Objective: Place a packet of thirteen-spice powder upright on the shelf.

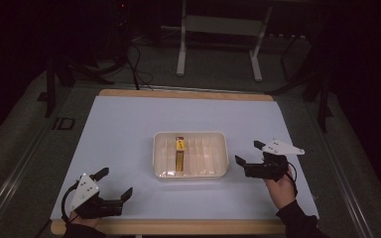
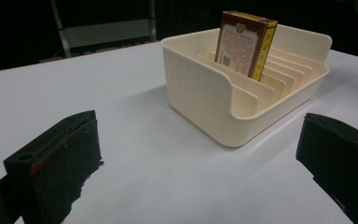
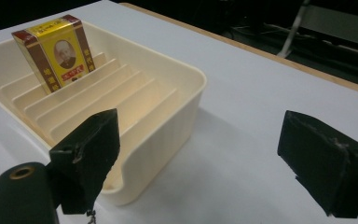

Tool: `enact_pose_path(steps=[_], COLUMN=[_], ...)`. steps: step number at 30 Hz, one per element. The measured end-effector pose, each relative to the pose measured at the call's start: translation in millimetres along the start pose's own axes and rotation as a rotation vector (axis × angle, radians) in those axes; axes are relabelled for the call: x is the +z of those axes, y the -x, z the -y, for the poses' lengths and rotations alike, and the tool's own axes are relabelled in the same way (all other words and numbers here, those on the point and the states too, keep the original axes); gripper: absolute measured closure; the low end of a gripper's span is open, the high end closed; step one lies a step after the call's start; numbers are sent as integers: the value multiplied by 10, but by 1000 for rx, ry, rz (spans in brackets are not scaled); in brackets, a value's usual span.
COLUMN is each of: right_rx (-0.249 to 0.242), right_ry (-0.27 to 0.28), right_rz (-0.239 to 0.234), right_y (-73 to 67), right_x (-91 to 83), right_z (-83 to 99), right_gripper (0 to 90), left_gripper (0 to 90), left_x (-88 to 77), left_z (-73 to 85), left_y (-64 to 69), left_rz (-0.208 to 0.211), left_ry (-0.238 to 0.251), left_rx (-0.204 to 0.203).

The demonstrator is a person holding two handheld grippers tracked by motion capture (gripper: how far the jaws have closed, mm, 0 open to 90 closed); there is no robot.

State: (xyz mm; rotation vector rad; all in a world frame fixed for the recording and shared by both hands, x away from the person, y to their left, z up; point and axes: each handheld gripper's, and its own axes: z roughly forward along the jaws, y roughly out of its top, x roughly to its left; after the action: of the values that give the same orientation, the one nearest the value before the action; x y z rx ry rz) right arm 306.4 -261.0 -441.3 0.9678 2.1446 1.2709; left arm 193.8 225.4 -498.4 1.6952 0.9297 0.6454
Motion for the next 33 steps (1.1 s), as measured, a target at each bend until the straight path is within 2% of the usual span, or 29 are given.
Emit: enact_pose_path(steps=[4, 8, 17, 20, 33], right_rx=[11, 2, 46, 51, 37], right_ry=[17, 26, 15, 6, 40], right_rz=[4, 18, 44, 41, 47], right_y=[6, -2, 57, 67, 72], right_x=[-55, -137, -287, -307, -323], right_z=[55, 116, 297, 341, 372], right_gripper=[129, 129, 130, 130, 130], left_gripper=[0, 0, 0, 0, 0], left_x=[-5, -5, 4, 3, -6], left_z=[1, 0, -5, -3, -4], left_y=[-1, 3, 9, 13, 25], left_rz=[-2, 1, 10, 12, 13], left_ry=[-1, 0, 0, -2, -6], left_rx=[-1, 0, 1, 5, 7])
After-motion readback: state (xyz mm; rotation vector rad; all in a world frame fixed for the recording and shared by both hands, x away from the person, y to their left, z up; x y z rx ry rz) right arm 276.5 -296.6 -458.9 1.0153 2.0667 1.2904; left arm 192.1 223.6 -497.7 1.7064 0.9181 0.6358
